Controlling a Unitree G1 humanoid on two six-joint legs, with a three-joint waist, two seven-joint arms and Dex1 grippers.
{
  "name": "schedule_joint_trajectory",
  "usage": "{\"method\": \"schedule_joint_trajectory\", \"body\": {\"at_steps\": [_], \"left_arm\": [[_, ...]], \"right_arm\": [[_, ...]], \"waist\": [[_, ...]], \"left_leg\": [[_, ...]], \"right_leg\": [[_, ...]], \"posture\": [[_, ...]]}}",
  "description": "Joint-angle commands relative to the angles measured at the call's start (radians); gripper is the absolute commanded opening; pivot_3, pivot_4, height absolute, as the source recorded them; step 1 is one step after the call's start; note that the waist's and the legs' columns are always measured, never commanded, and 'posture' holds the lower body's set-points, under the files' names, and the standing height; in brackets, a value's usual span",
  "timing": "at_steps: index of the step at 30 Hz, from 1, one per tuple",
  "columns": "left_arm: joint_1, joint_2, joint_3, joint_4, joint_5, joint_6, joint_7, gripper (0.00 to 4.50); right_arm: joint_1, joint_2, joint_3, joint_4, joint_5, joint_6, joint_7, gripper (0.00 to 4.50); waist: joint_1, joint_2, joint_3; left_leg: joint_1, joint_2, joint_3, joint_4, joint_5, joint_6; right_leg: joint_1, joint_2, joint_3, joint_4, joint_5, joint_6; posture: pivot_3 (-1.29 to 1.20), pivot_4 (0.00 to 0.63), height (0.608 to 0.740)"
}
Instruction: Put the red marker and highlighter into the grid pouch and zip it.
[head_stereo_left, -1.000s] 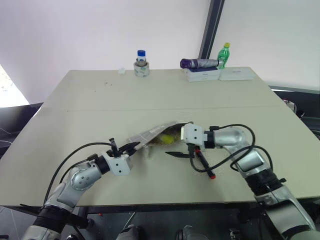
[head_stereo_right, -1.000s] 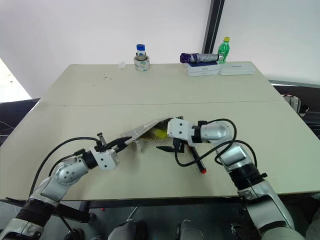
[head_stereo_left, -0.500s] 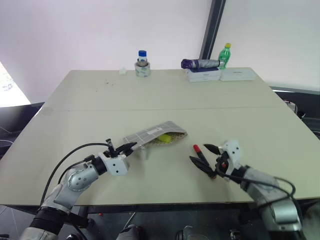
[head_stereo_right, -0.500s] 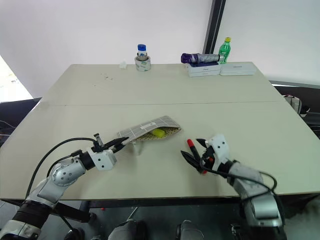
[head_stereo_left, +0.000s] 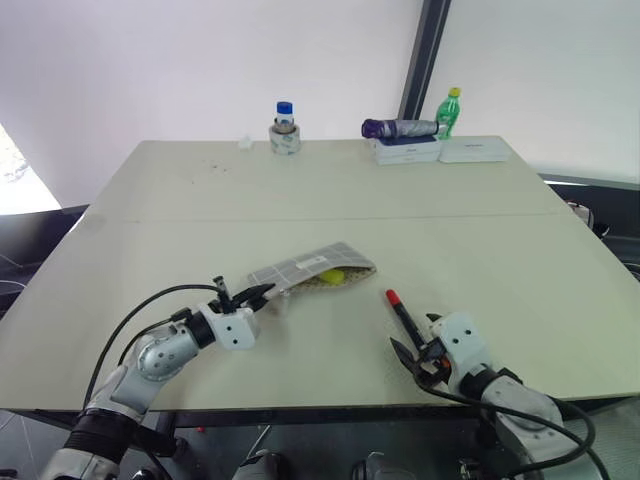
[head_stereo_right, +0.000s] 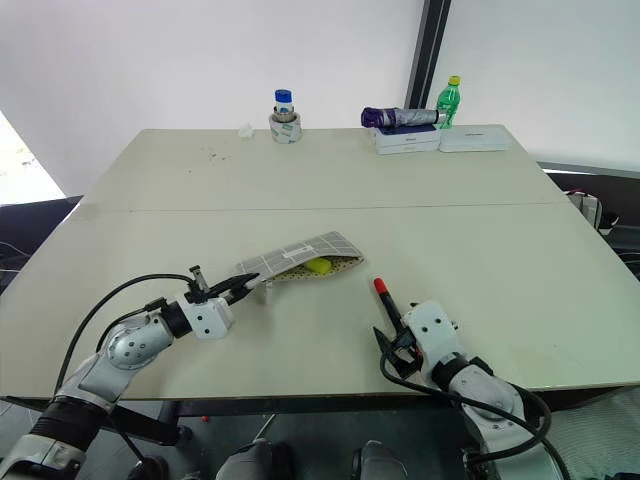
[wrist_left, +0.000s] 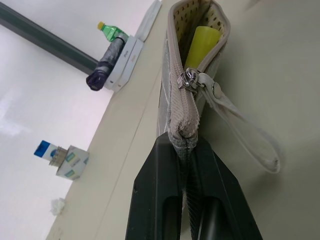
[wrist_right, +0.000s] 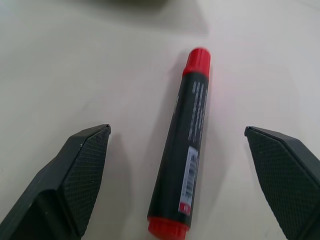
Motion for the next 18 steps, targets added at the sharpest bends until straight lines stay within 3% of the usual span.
{"method": "schedule_joint_trajectory", "body": {"at_steps": [1, 2, 8, 16, 18], "left_arm": [[-0.01, 0.0, 0.01, -0.013, -0.012, -0.019, 0.011, 0.0], [-0.009, 0.0, 0.01, -0.014, -0.012, -0.018, 0.011, 0.0], [-0.001, 0.005, 0.016, -0.022, -0.008, -0.016, 0.016, 0.0], [0.002, -0.001, 0.014, -0.023, -0.005, -0.012, 0.023, 0.0], [-0.003, -0.007, 0.009, -0.017, 0.001, -0.017, 0.028, 0.0]], "right_arm": [[-0.016, 0.0, 0.011, 0.0, -0.021, 0.043, -0.023, 3.92], [-0.022, 0.002, 0.01, 0.005, -0.017, 0.058, -0.025, 3.65], [-0.074, -0.025, 0.002, 0.03, -0.022, 0.044, -0.005, 0.48], [-0.191, -0.131, 0.016, 0.099, 0.008, -0.256, 0.174, 0.38], [-0.224, -0.113, 0.045, 0.119, 0.013, -0.267, 0.184, 0.38]], "waist": [[0.0, 0.0, 0.0], [-0.001, 0.0, 0.0], [0.001, -0.001, -0.001], [-0.001, -0.001, 0.0], [-0.001, -0.001, 0.0]], "left_leg": [[0.0, 0.0, 0.0, 0.0, 0.0, 0.0], [0.0, 0.0, 0.0, 0.0, 0.0, 0.0], [0.0, 0.0, 0.0, 0.0, 0.0, 0.0], [0.0, 0.0, 0.0, 0.0, 0.0, 0.0], [0.0, 0.0, 0.0, 0.0, 0.0, 0.0]], "right_leg": [[0.0, 0.0, 0.0, 0.0, 0.0, 0.0], [0.0, 0.0, 0.0, 0.0, 0.0, 0.0], [0.0, 0.0, 0.0, 0.0, 0.0, 0.0], [0.0, 0.001, 0.0, 0.0, 0.0, 0.0], [0.0, 0.001, 0.0, 0.0, 0.0, 0.0]], "posture": [[0.0, 0.15, 0.74], [0.0, 0.15, 0.74], [0.0, 0.15, 0.74], [0.0, 0.15, 0.74], [0.0, 0.15, 0.74]]}}
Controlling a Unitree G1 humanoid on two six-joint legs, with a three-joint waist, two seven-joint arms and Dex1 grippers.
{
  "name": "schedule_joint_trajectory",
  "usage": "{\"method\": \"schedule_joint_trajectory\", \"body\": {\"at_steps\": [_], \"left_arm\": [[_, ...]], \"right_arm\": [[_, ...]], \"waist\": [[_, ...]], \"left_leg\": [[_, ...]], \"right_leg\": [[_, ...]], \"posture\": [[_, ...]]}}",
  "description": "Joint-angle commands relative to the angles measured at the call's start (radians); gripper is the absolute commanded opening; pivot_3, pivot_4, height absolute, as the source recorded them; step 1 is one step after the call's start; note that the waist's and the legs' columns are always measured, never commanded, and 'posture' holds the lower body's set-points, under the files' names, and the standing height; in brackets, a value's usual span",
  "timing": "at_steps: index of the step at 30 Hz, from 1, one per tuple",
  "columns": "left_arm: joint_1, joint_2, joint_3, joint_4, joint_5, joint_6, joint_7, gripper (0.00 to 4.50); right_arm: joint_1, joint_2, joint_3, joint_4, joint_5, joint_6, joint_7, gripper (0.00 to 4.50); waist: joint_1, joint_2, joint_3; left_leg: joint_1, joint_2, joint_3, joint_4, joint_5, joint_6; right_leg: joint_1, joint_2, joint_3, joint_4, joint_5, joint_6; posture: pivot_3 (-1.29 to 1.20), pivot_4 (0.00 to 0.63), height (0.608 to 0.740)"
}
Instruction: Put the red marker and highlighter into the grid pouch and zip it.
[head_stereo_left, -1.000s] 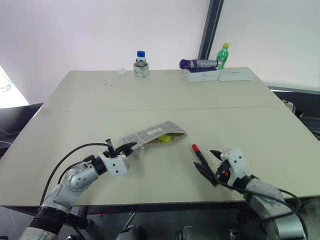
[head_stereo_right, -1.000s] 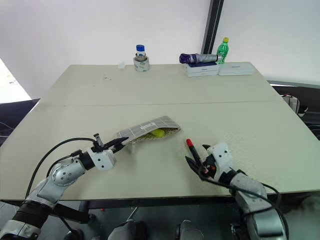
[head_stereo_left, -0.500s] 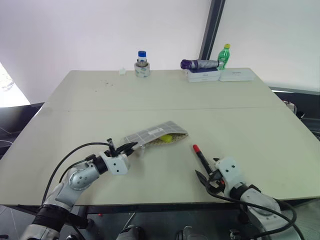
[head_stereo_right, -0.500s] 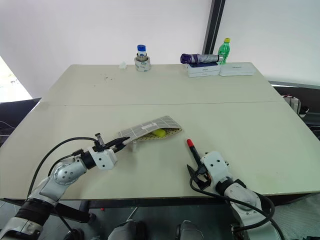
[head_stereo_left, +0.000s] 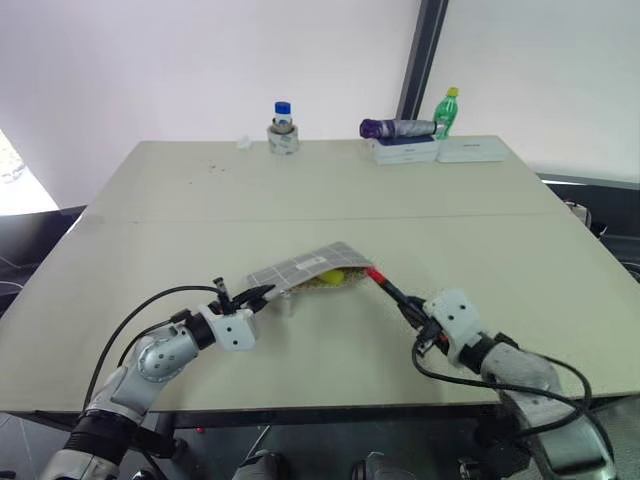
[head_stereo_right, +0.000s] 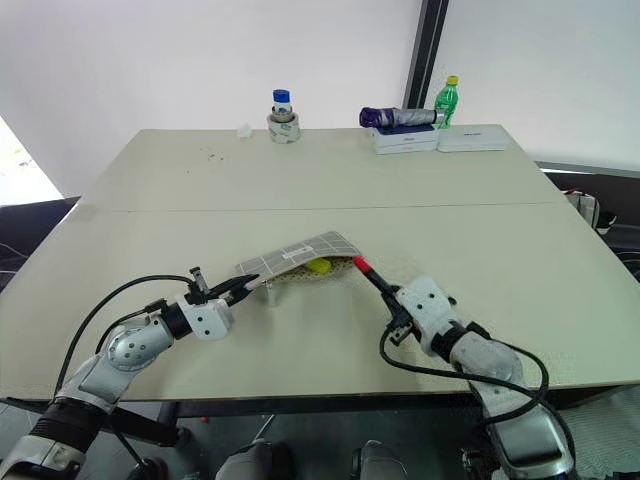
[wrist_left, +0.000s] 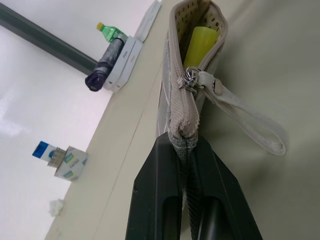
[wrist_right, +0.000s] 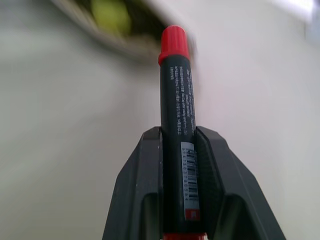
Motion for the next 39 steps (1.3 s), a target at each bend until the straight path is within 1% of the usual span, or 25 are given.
{"method": "schedule_joint_trajectory", "body": {"at_steps": [1, 4, 9, 18, 23, 24, 25, 27, 31, 37, 38, 39], "left_arm": [[-0.011, -0.009, 0.006, -0.015, 0.002, -0.017, 0.022, 0.0], [-0.016, -0.019, 0.002, -0.02, 0.004, -0.009, 0.023, 0.0], [-0.021, -0.025, 0.001, -0.025, 0.009, -0.009, 0.021, 0.0], [-0.022, -0.018, 0.006, -0.044, 0.018, -0.005, 0.017, 0.0], [-0.027, -0.01, 0.002, -0.046, 0.024, -0.008, 0.01, 0.0], [-0.03, -0.01, 0.001, -0.048, 0.024, -0.007, 0.008, 0.0], [-0.035, -0.01, -0.001, -0.051, 0.024, -0.005, 0.004, 0.0], [-0.045, -0.013, -0.006, -0.057, 0.02, 0.0, -0.003, 0.0], [-0.059, -0.017, -0.017, -0.074, 0.007, 0.0, -0.026, 0.0], [-0.059, -0.018, -0.014, -0.076, -0.015, 0.008, -0.043, 0.0], [-0.057, -0.017, -0.014, -0.076, -0.015, 0.008, -0.043, 0.0], [-0.055, -0.018, -0.012, -0.078, -0.017, 0.011, -0.042, 0.0]], "right_arm": [[-0.053, 0.013, 0.052, 0.018, 0.005, -0.068, 0.046, 0.38], [-0.102, -0.007, 0.123, 0.056, -0.065, -0.141, 0.074, 0.38], [-0.172, -0.003, 0.195, 0.097, -0.116, -0.207, 0.11, 0.38], [-0.33, 0.003, 0.255, 0.273, -0.228, -0.274, 0.116, 0.38], [-0.452, 0.003, 0.308, 0.364, -0.323, -0.366, 0.122, 0.38], [-0.477, 0.007, 0.318, 0.382, -0.344, -0.365, 0.121, 0.38], [-0.501, 0.015, 0.328, 0.398, -0.367, -0.346, 0.118, 0.38], [-0.533, 0.022, 0.357, 0.43, -0.414, -0.33, 0.121, 0.38], [-0.601, 0.049, 0.405, 0.513, -0.468, -0.433, 0.102, 0.38], [-0.69, 0.083, 0.42, 0.681, -0.484, -0.608, 0.071, 0.38], [-0.696, 0.084, 0.414, 0.701, -0.464, -0.617, 0.092, 0.38], [-0.7, 0.085, 0.402, 0.716, -0.441, -0.629, 0.102, 0.88]], "waist": [[0.0, 0.0, 0.0], [0.001, 0.0, 0.0], [0.001, 0.0, 0.0], [0.001, 0.0, 0.0], [-0.002, 0.0, 0.0], [-0.002, 0.0, 0.0], [-0.003, 0.0, 0.0], [0.0, 0.0, 0.0], [-0.001, 0.0, 0.0], [-0.002, 0.0, 0.0], [-0.002, 0.0, 0.0], [-0.002, 0.0, 0.0]], "left_leg": [[0.0, 0.0, 0.0, 0.0, 0.0, 0.0], [0.0, 0.0, 0.0, 0.0, 0.0, 0.0], [0.0, 0.0, 0.0, 0.001, 0.0, 0.0], [0.0, 0.0, 0.001, 0.001, 0.0, 0.0], [0.0, 0.0, 0.001, 0.001, 0.001, -0.001], [0.0, 0.0, 0.002, 0.001, 0.001, -0.001], [0.0, 0.0, 0.002, 0.001, 0.004, -0.006], [0.0, 0.0, 0.002, 0.001, 0.004, -0.007], [0.0, 0.0, 0.003, 0.001, 0.004, -0.007], [0.0, 0.0, 0.003, 0.001, 0.005, -0.007], [0.0, 0.0, 0.004, 0.001, 0.005, -0.007], [0.0, 0.0, 0.004, 0.001, 0.005, -0.007]], "right_leg": [[0.0, 0.0, 0.0, 0.0, 0.0, 0.0], [0.0, 0.0, 0.0, 0.0, 0.0, 0.0], [0.0, 0.0, 0.0, 0.0, 0.0, 0.0], [0.0, 0.0, 0.0, 0.0, 0.0, 0.0], [0.0, 0.0, 0.0, 0.001, 0.0, 0.0], [0.0, 0.0, 0.0, 0.001, 0.0, 0.0], [0.0, 0.0, 0.0, 0.001, 0.0, 0.0], [0.0, 0.0, 0.0, 0.001, 0.0, 0.0], [0.0, 0.0, 0.0, 0.001, 0.0, 0.0], [-0.001, 0.0, 0.0, 0.001, 0.0, 0.0], [-0.001, 0.0, 0.0, 0.001, 0.0, 0.0], [-0.001, 0.0, 0.0, 0.001, 0.0, 0.0]], "posture": [[0.0, 0.15, 0.74], [0.0, 0.15, 0.74], [0.0, 0.15, 0.74], [0.0, 0.15, 0.74], [0.0, 0.15, 0.74], [0.0, 0.15, 0.74], [0.0, 0.15, 0.74], [0.0, 0.15, 0.74], [0.0, 0.15, 0.74], [0.0, 0.15, 0.74], [0.0, 0.15, 0.74], [0.0, 0.15, 0.74]]}}
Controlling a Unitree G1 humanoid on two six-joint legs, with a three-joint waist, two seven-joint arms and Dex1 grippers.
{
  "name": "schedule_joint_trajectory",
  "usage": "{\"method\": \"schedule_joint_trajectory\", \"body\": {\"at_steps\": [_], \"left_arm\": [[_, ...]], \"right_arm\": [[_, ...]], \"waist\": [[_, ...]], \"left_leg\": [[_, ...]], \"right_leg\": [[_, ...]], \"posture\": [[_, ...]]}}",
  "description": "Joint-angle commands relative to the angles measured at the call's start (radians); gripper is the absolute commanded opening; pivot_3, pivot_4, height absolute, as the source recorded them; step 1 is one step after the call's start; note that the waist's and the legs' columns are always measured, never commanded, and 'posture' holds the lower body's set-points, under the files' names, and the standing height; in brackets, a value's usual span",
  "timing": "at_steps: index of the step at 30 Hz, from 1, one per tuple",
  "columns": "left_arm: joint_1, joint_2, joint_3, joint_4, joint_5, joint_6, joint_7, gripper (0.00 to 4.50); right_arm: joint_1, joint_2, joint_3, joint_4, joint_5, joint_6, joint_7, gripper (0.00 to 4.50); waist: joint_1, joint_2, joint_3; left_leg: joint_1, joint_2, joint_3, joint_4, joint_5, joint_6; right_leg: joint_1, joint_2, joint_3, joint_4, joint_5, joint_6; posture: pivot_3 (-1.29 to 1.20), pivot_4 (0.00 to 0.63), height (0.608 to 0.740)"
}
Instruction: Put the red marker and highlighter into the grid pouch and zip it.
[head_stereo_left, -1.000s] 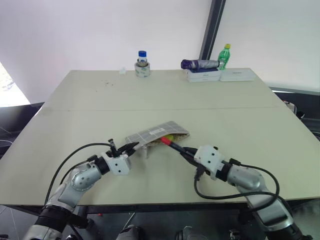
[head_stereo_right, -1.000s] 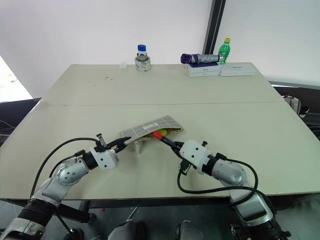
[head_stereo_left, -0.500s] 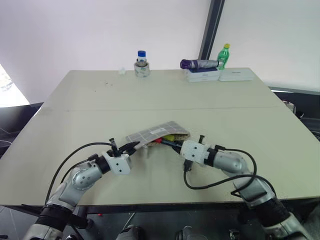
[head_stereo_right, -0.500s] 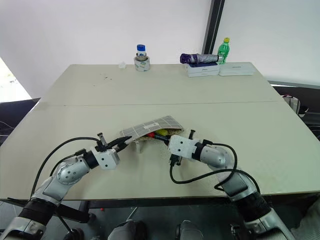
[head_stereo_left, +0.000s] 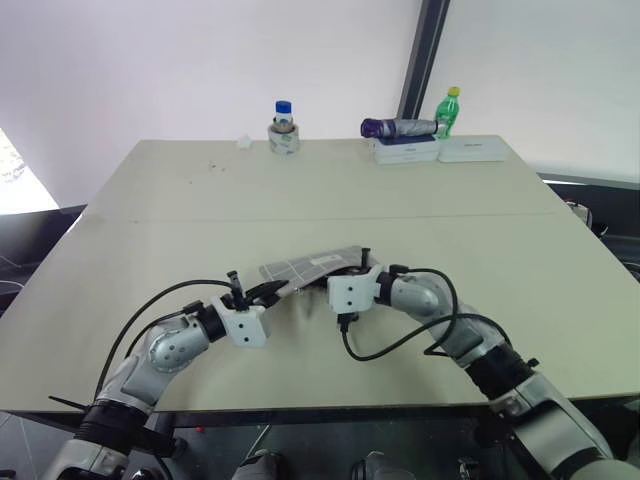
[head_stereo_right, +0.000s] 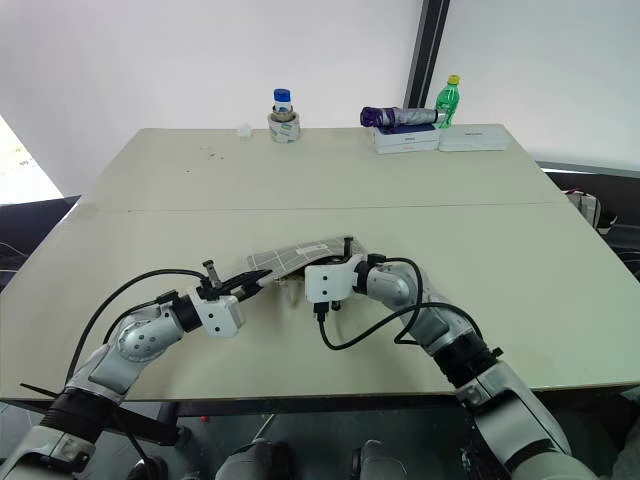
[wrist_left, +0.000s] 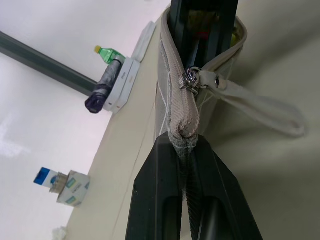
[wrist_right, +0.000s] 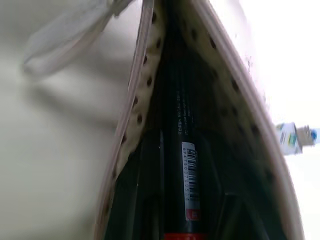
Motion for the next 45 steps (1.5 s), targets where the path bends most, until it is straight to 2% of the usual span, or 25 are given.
{"method": "schedule_joint_trajectory", "body": {"at_steps": [1, 4, 7, 15, 19, 21, 23, 24, 28, 36, 39, 45], "left_arm": [[-0.005, 0.001, 0.014, -0.035, -0.03, 0.001, 0.001, 0.0], [0.003, 0.004, 0.017, -0.04, -0.031, 0.008, 0.002, 0.0], [0.011, 0.004, 0.021, -0.048, -0.031, 0.02, 0.007, 0.0], [0.022, 0.003, 0.017, -0.045, -0.033, 0.027, 0.005, 0.0], [0.001, -0.006, 0.008, -0.021, -0.026, 0.031, 0.007, 0.0], [-0.013, -0.014, -0.002, -0.01, -0.02, 0.03, 0.007, 0.0], [-0.022, -0.024, -0.013, -0.003, -0.014, 0.037, 0.005, 0.0], [-0.026, -0.03, -0.025, 0.0, -0.01, 0.042, -0.002, 0.0], [-0.035, -0.043, -0.044, -0.003, -0.003, 0.055, -0.016, 0.0], [-0.034, -0.039, -0.047, -0.043, -0.016, 0.074, -0.037, 0.0], [-0.026, -0.039, -0.043, -0.059, -0.018, 0.083, -0.04, 0.0], [-0.019, -0.041, -0.041, -0.086, -0.012, 0.103, -0.034, 0.0]], "right_arm": [[-0.033, 0.009, -0.038, 0.033, 0.057, -0.062, 0.015, 1.46], [-0.045, -0.015, -0.039, 0.057, 0.034, -0.122, 0.0, 2.85], [-0.01, -0.035, -0.09, 0.01, 0.096, -0.121, 0.016, 4.45], [0.138, -0.108, -0.241, -0.25, 0.409, -0.024, 0.172, 4.49], [0.236, -0.09, -0.285, -0.421, 0.682, 0.281, 0.236, 4.49], [0.301, -0.106, -0.266, -0.528, 0.816, 0.536, 0.241, 4.49], [0.357, -0.127, -0.222, -0.601, 0.849, 0.621, 0.282, 4.49], [0.37, -0.104, -0.219, -0.61, 0.886, 0.712, 0.246, 4.49], [0.387, -0.029, -0.187, -0.56, 0.898, 0.88, 0.166, 4.49], [0.274, 0.218, -0.171, -0.362, 0.797, 0.844, 0.018, 4.49], [0.252, 0.232, -0.146, -0.335, 0.746, 0.812, 0.02, 4.49], [0.22, 0.279, -0.184, -0.295, 0.762, 0.799, 0.021, 4.49]], "waist": [[0.0, 0.0, 0.0], [-0.001, 0.0, 0.0], [0.0, 0.0, 0.0], [0.001, 0.0, 0.0], [0.002, 0.0, 0.0], [0.004, 0.0, 0.0], [0.005, 0.0, 0.0], [0.004, 0.0, 0.0], [0.002, 0.0, 0.0], [0.0, 0.0, 0.0], [0.005, 0.0, 0.0], [0.001, 0.0, 0.0]], "left_leg": [[0.0, 0.0, 0.0, 0.0, 0.0, 0.0], [0.0, 0.0, 0.0, 0.0, 0.0, 0.0], [0.0, 0.0, 0.0, 0.0, 0.0, 0.0], [0.0, 0.0, -0.001, 0.0, 0.0, 0.0], [0.0, 0.001, -0.002, 0.0, 0.0, 0.0], [0.0, 0.001, -0.003, 0.0, 0.0, 0.001], [0.0, 0.0, -0.003, 0.0, -0.004, 0.007], [0.0, 0.0, -0.003, 0.001, -0.005, 0.008], [0.0, 0.0, -0.004, 0.002, -0.005, 0.008], [0.0, 0.0, -0.003, 0.002, -0.005, 0.008], [0.0, 0.0, -0.003, 0.002, -0.005, 0.008], [-0.001, 0.0, -0.003, 0.002, -0.005, 0.008]], "right_leg": [[0.0, 0.0, 0.0, 0.0, 0.0, 0.0], [0.0, 0.0, 0.0, 0.0, 0.0, 0.0], [0.0, 0.0, 0.0, 0.0, 0.0, 0.0], [0.0, 0.0, 0.0, 0.0, 0.0, 0.0], [0.001, 0.0, 0.0, 0.0, 0.0, 0.0], [0.001, 0.0, 0.0, 0.0, 0.0, 0.0], [0.001, -0.001, 0.0, 0.0, 0.0, 0.0], [0.001, -0.001, 0.0, 0.0, 0.0, 0.0], [0.001, -0.001, 0.0, 0.0, 0.001, -0.001], [0.001, 0.0, 0.0, 0.0, 0.001, -0.001], [0.001, 0.0, 0.0, 0.0, 0.001, -0.001], [0.001, 0.0, 0.0, 0.0, 0.001, -0.001]], "posture": [[0.0, 0.15, 0.74], [0.0, 0.15, 0.74], [0.0, 0.15, 0.74], [0.0, 0.15, 0.74], [0.0, 0.15, 0.74], [0.0, 0.15, 0.74], [0.0, 0.15, 0.74], [0.0, 0.15, 0.74], [0.0, 0.15, 0.74], [0.0, 0.15, 0.74], [0.0, 0.15, 0.74], [0.0, 0.15, 0.74]]}}
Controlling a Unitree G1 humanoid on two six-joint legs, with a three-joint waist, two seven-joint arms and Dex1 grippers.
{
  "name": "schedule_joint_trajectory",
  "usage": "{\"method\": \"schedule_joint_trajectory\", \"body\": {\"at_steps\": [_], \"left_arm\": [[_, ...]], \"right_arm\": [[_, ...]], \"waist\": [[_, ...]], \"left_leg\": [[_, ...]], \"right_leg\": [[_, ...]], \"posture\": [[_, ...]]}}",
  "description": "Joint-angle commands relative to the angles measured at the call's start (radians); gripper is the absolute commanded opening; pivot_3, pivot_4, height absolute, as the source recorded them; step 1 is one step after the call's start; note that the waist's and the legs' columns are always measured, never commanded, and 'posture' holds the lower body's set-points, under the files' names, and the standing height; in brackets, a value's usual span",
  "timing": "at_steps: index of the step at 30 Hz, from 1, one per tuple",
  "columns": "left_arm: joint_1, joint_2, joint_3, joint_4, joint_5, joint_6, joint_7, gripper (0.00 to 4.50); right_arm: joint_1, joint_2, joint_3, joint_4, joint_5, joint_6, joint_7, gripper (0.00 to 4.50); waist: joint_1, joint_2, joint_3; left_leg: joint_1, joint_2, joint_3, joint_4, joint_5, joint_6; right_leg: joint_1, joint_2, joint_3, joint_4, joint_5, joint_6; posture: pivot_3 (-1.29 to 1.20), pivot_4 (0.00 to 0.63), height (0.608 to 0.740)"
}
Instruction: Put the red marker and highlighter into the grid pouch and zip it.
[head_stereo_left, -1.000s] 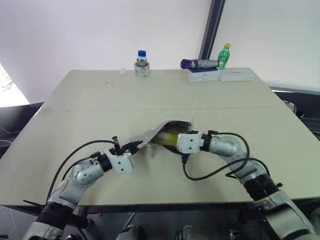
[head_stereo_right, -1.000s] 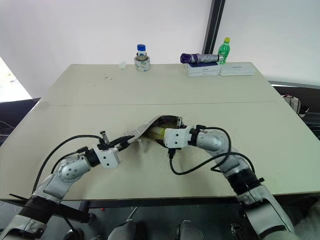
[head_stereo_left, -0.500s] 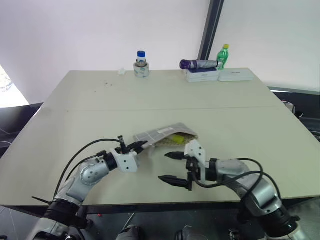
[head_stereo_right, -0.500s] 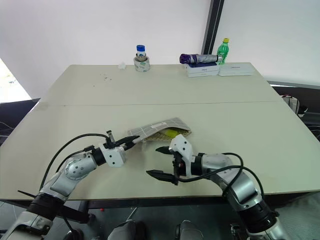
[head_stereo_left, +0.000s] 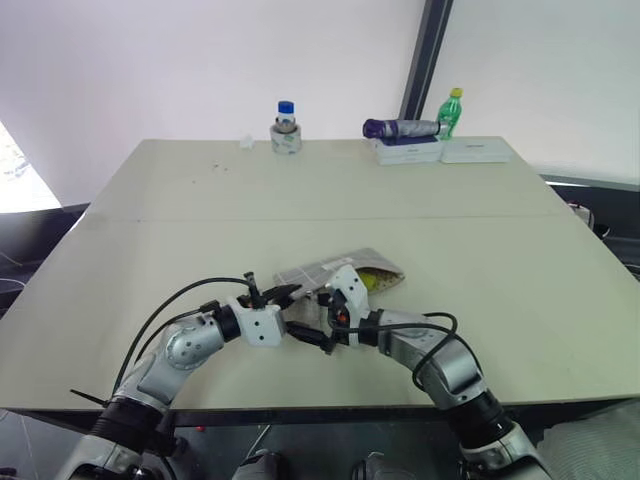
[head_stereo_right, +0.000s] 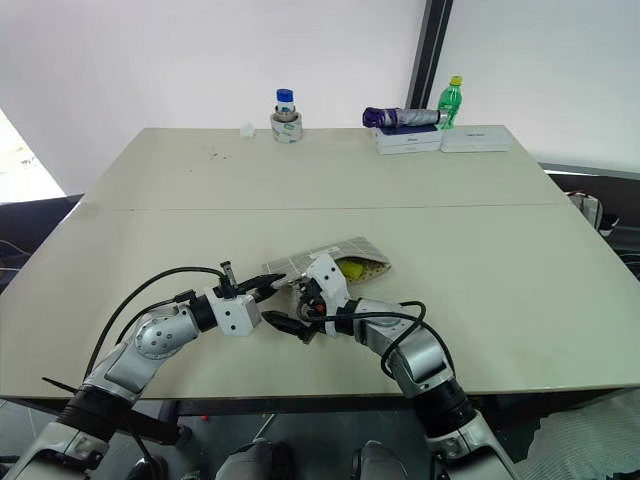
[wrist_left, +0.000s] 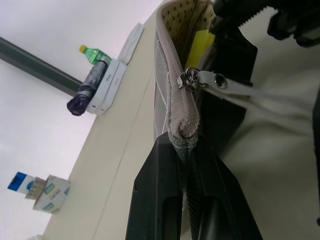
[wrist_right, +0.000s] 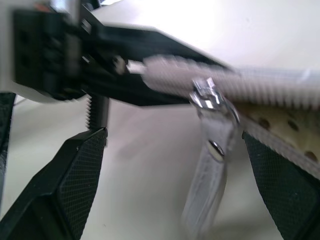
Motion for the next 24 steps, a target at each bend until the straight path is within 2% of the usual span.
{"method": "schedule_joint_trajectory", "body": {"at_steps": [1, 3, 5, 9, 10, 13, 17, 21, 24], "left_arm": [[0.002, 0.001, 0.012, -0.045, -0.007, 0.003, 0.007, 0.0], [0.001, -0.002, 0.012, -0.046, -0.008, 0.009, 0.009, 0.0], [0.0, -0.004, 0.013, -0.047, -0.007, 0.013, 0.01, 0.0], [0.001, -0.003, 0.015, -0.044, -0.006, 0.016, 0.013, 0.0], [0.002, -0.002, 0.016, -0.044, -0.006, 0.016, 0.014, 0.0], [0.008, 0.001, 0.018, -0.042, -0.004, 0.014, 0.018, 0.0], [0.021, 0.018, 0.028, -0.035, -0.001, 0.0, 0.021, 0.0], [0.036, 0.041, 0.049, -0.015, -0.018, -0.017, 0.021, 0.0], [0.038, 0.057, 0.056, 0.002, -0.026, -0.029, 0.024, 0.0]], "right_arm": [[-0.044, 0.04, -0.042, 0.011, 0.013, -0.04, 0.001, 4.25], [-0.047, 0.04, -0.042, 0.014, 0.015, -0.031, 0.02, 3.59], [-0.039, 0.037, -0.039, 0.004, 0.016, -0.027, 0.031, 2.66], [-0.021, 0.031, -0.057, -0.018, 0.026, -0.009, 0.031, 0.46], [-0.016, 0.028, -0.066, -0.023, 0.033, -0.001, 0.03, 0.06], [0.002, -0.003, -0.085, -0.04, 0.04, 0.012, 0.038, 0.06], [0.029, -0.099, -0.13, -0.051, 0.039, 0.017, 0.071, 0.06], [0.062, -0.287, -0.204, 0.016, 0.001, -0.035, 0.149, 0.06], [0.058, -0.38, -0.243, 0.097, -0.024, -0.094, 0.174, 0.06]], "waist": [[-0.001, 0.0, 0.0], [-0.003, 0.0, 0.0], [-0.002, 0.0, 0.0], [-0.001, 0.0, 0.0], [-0.001, 0.0, 0.0], [-0.001, 0.0, 0.0], [0.0, 0.0, 0.0], [0.002, 0.0, 0.0], [0.001, 0.0, 0.0]], "left_leg": [[0.0, 0.0, 0.0, 0.0, 0.0, 0.0], [0.0, 0.0, 0.0, 0.0, 0.0, 0.0], [0.0, 0.0, 0.0, 0.0, 0.0, 0.0], [0.0, 0.0, 0.0, 0.0, 0.0, 0.0], [0.0, 0.0, 0.0, 0.0, 0.0, 0.0], [0.0, 0.0, 0.0, 0.0, 0.0, 0.0], [0.0, 0.0, 0.0, 0.0, 0.0, 0.0], [0.0, 0.0, 0.0, 0.0, 0.0, 0.0], [0.0, -0.001, 0.0, 0.0, -0.001, 0.001]], "right_leg": [[0.0, 0.0, 0.0, 0.0, 0.0, 0.0], [0.0, 0.0, 0.0, 0.0, 0.0, 0.0], [0.0, 0.0, 0.0, 0.0, 0.0, 0.0], [0.0, 0.0, 0.0, 0.0, 0.0, 0.0], [0.0, 0.0, 0.0, 0.0, 0.0, 0.0], [0.0, 0.0, 0.0, 0.0, 0.0, 0.0], [0.0, 0.0, 0.0, 0.0, 0.0, 0.0], [0.0, -0.001, 0.0, 0.0, 0.0, 0.0], [0.0, -0.002, 0.0, -0.001, 0.0, 0.0]], "posture": [[0.0, 0.15, 0.74], [0.0, 0.15, 0.74], [0.0, 0.15, 0.74], [0.0, 0.15, 0.74], [0.0, 0.15, 0.74], [0.0, 0.15, 0.74], [0.0, 0.15, 0.74], [0.0, 0.15, 0.74], [0.0, 0.15, 0.74]]}}
